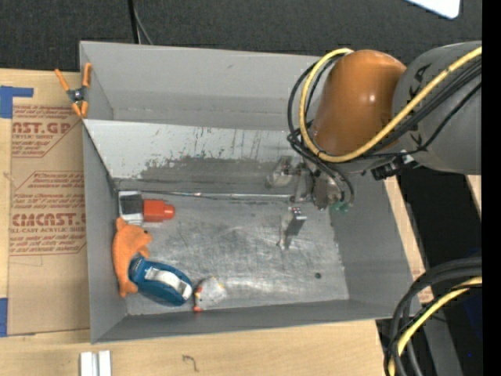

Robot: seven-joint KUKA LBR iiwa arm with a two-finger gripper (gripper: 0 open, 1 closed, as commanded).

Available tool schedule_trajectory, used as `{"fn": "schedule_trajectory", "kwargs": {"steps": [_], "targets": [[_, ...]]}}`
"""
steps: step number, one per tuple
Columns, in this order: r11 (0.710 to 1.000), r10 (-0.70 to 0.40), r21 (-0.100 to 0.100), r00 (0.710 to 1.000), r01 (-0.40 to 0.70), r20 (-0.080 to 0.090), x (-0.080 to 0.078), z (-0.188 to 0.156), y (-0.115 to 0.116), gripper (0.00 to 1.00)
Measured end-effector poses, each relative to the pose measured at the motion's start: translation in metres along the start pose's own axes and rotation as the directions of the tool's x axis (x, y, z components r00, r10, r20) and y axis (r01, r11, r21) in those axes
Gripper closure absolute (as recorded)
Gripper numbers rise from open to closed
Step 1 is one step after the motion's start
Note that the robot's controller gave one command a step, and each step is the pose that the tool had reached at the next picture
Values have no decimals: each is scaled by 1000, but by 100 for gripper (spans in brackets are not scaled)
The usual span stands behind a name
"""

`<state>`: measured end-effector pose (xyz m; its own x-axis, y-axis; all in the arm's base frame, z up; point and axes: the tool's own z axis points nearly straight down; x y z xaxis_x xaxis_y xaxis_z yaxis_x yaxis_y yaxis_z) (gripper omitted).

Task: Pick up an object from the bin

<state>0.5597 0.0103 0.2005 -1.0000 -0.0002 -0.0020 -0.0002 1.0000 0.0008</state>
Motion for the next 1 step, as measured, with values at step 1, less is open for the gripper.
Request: {"fn": "schedule_trajectory", "kwargs": {"steps": [1], "targets": [[1000, 0, 0, 1000, 0, 0, 0, 0, 0, 0]]}}
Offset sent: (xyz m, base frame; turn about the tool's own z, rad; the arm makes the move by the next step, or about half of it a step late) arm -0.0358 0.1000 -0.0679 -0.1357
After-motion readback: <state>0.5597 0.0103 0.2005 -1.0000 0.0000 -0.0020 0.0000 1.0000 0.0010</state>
